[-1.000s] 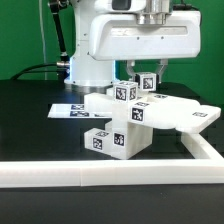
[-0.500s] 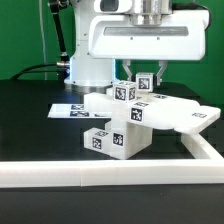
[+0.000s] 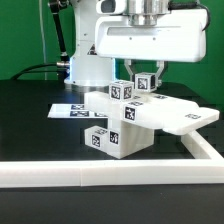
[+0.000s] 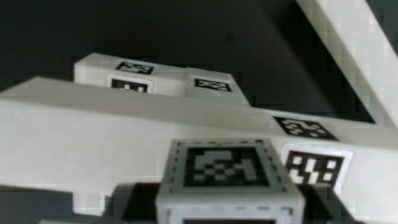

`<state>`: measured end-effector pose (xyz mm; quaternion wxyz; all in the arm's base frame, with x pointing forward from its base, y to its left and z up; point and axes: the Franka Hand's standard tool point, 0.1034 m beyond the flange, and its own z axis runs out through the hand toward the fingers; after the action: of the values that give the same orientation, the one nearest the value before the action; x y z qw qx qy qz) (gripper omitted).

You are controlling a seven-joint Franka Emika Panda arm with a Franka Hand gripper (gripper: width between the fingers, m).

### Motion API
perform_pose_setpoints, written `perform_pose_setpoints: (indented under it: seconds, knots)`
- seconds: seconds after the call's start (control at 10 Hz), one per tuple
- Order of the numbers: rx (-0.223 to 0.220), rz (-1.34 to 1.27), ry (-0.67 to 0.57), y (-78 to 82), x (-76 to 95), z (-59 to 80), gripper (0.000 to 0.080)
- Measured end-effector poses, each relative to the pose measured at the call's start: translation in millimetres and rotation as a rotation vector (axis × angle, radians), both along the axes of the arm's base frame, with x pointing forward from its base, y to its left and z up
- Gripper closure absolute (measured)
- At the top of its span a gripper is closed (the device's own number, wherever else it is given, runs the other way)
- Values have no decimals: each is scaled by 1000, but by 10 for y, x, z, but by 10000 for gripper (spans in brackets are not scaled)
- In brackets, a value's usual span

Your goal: Assemble chair

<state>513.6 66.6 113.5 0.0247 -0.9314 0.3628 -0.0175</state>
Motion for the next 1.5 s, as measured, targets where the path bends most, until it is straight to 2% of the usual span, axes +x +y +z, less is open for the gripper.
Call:
perform_pose_setpoints:
  seconds: [0.4, 0.5, 0.6, 0.7, 0.8, 0.9, 1.2, 1.5]
  knots:
    - [16, -186, 13, 7, -3, 2, 518]
    - [15, -180, 14, 7, -5, 0, 455]
    - [13, -147, 13, 9, -6, -1, 455]
    - [10, -106, 13, 33, -15, -6, 268]
    - [4, 7, 7, 39, -22, -6, 187]
    - [0, 122, 3, 60, -26, 0, 156]
    - [-17, 512, -16, 73, -21, 21, 150]
    - [-32, 776, -26, 56, -17, 21, 150]
